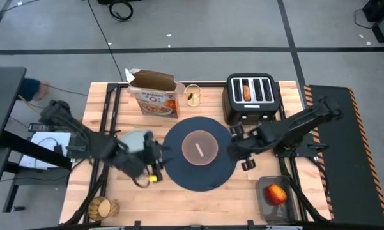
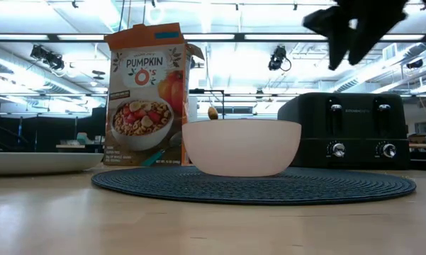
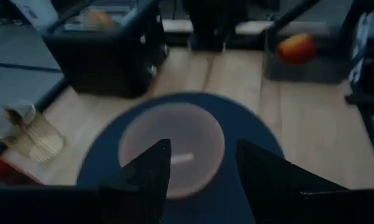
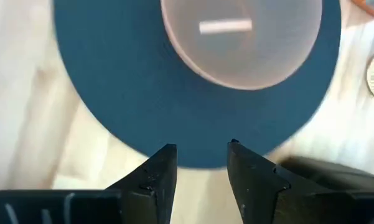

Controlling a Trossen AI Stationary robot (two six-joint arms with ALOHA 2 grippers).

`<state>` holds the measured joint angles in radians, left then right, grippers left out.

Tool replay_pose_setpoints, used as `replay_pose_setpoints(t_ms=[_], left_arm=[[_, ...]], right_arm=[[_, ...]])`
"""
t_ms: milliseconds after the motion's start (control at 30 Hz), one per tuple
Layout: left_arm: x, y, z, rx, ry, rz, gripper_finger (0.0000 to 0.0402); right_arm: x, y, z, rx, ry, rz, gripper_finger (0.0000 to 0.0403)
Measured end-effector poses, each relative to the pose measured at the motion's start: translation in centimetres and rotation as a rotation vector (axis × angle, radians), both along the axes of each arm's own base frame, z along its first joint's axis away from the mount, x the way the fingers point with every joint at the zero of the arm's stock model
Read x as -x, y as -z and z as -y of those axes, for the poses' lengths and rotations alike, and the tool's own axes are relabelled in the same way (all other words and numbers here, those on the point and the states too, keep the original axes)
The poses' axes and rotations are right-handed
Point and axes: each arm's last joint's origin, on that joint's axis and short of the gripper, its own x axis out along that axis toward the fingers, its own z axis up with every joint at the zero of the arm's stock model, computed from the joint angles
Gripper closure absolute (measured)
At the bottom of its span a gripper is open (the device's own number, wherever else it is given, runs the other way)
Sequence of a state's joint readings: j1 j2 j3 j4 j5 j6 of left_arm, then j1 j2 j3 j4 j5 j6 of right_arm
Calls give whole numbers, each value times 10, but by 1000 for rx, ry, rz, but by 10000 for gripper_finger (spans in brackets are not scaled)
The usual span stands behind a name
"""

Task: Arrange a breakfast setting
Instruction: Pour the cereal into the orange bowl

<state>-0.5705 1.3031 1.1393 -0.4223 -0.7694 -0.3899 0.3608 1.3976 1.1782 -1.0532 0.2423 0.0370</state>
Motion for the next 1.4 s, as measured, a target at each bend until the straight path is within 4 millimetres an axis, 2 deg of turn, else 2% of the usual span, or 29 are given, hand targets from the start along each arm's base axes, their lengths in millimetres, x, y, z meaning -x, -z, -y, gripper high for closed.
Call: replay_pose_setpoints(t_ms=[100, 200, 367, 567, 733, 900, 1067, 1400], left_arm=[[12, -42, -25, -58, 0, 60, 214], [22, -66, -51, -97, -43, 48, 208], [36, -88, -96, -53, -122, -25, 158], [47, -108, -141, -214, -223, -51, 80], [50, -104, -171, -241, -170, -127, 61], [52, -91, -193, -259, -141, -210, 61], [54, -75, -207, -248, -94, -295, 61], [60, -41, -235, -247, -116, -434, 61]], right_arm=[[15, 6, 0, -51, 20, 100, 257], [25, 12, -2, -92, 29, 205, 257], [34, 22, -5, -121, 25, 314, 257], [34, 27, -3, -53, 9, 369, 257], [26, 22, 3, 2, -8, 432, 257], [20, 18, 8, 26, -32, 481, 255], [16, 16, 14, 24, -5, 513, 241], [9, 13, 28, 34, 49, 554, 211]])
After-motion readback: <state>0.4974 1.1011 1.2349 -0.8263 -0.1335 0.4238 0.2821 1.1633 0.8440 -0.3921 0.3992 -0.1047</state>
